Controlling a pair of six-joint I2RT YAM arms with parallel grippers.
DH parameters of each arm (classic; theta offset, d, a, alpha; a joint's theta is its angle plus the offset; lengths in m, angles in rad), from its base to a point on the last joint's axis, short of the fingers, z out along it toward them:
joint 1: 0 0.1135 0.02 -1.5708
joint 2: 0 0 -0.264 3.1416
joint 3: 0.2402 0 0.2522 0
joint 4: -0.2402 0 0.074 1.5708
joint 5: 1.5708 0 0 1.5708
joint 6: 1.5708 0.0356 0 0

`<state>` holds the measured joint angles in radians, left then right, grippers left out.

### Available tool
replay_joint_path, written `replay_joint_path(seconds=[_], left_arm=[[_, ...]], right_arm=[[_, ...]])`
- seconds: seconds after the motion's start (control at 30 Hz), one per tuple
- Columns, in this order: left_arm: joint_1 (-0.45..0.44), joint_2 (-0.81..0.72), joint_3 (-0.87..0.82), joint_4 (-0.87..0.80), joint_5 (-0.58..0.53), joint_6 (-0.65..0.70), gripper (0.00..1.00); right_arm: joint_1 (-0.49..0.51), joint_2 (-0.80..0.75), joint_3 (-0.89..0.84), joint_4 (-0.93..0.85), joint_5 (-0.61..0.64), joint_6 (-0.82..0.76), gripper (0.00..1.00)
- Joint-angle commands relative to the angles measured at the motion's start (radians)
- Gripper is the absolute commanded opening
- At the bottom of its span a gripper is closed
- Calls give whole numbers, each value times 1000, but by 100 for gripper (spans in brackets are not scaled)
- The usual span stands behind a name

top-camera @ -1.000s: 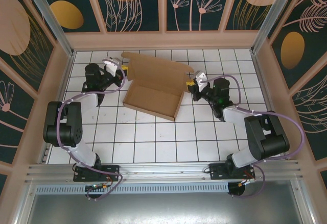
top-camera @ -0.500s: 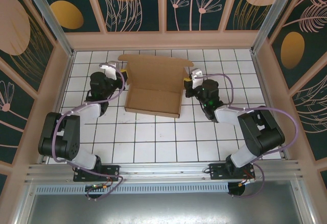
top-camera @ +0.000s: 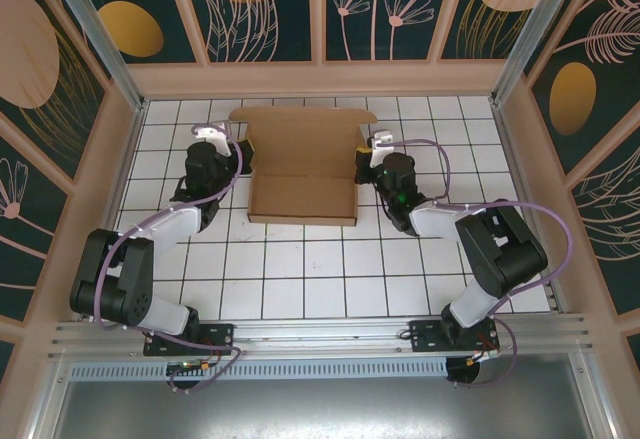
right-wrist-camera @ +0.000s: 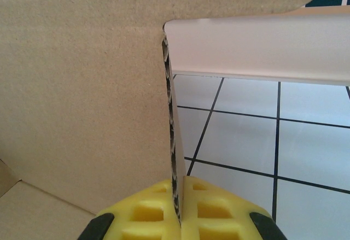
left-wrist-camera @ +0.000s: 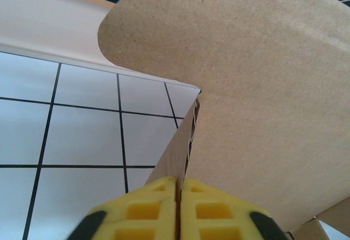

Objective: Fold the paper box

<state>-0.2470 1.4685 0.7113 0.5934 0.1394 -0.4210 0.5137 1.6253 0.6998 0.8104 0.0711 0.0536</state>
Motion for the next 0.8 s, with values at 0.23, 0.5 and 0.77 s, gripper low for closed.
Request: replay_joint_path(seconds=[0.23, 0.5, 0.77], left_arm=[[-27, 54, 4, -89, 140, 134, 19], [-24, 102, 17, -141, 57, 140, 23], [-21, 135, 22, -123, 47, 146, 16]], right_arm=[[25, 2, -6, 55, -83, -55, 4], [-2, -9, -17, 54, -127, -49, 5], [-12, -7, -25, 66, -164, -52, 4]])
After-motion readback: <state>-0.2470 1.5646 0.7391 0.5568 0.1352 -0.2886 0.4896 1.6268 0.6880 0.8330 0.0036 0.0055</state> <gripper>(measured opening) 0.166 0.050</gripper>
